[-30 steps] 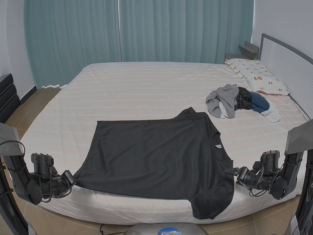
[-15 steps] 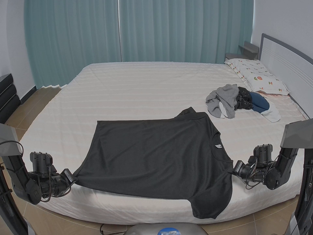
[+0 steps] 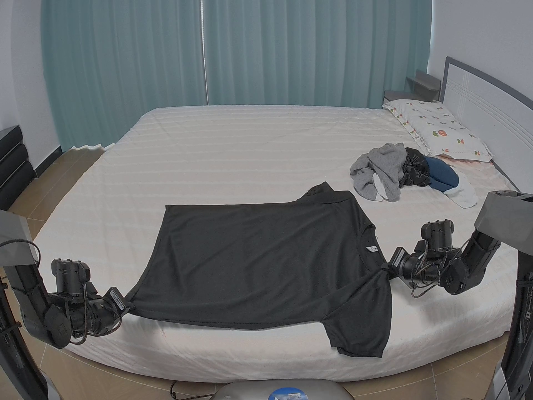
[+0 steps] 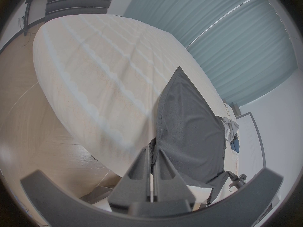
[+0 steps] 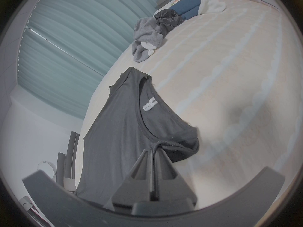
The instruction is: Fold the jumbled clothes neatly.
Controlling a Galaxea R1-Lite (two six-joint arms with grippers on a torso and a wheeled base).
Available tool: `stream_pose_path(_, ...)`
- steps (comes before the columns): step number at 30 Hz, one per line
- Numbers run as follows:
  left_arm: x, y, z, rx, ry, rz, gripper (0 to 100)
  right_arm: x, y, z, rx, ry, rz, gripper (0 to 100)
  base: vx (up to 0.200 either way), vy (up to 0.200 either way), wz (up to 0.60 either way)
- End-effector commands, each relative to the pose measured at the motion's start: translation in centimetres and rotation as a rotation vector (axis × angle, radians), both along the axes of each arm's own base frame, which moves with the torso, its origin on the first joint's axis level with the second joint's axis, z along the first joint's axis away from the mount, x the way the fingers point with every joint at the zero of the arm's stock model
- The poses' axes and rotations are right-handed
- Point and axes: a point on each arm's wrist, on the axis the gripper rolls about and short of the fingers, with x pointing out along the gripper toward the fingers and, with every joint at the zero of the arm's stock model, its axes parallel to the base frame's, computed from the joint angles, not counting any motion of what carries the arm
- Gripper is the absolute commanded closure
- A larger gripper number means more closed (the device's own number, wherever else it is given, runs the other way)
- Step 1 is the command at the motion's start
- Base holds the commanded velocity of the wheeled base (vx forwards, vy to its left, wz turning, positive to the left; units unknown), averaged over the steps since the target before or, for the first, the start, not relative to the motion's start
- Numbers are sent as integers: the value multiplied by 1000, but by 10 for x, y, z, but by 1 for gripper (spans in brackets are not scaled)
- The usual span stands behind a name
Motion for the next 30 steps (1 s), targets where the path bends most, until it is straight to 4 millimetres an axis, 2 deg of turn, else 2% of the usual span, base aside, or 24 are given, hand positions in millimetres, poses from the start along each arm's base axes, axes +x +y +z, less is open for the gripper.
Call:
stream_pose_path(1,0,0,-2,-4,9,-2,100,6,0,2,-3,-9,6,0,0,0,0)
stream_pose_path(5,0,0,-5,-7,22,-2,100,0,-5,8,-7,-16,1,0,0,0,0)
stream_pose_path(9,0,0,-6,-6,25,-3,100,-20,-12,32,-4,-40,14,0,0,0,0)
stream_pose_path(11,0,0,-6,-6,25,-3,100,-21,-12,32,-3,-40,17,0,0,0,0)
stream_pose_path(12,0,-1,-6,-6,26,-4,100,-42,-13,34,9,-8,68,0,0,0,0)
stream_pose_path(15,0,-1,-5,-6,23,-4,100,-73,-12,22,-12,63,153,0,0,0,0)
stream_pose_path(20,-1,-1,-4,-6,22,-4,100,-99,-8,5,-25,158,222,0,0,0,0)
stream_pose_path(30,-2,-1,-5,-6,29,-4,100,-107,5,-3,18,204,299,0,0,0,0)
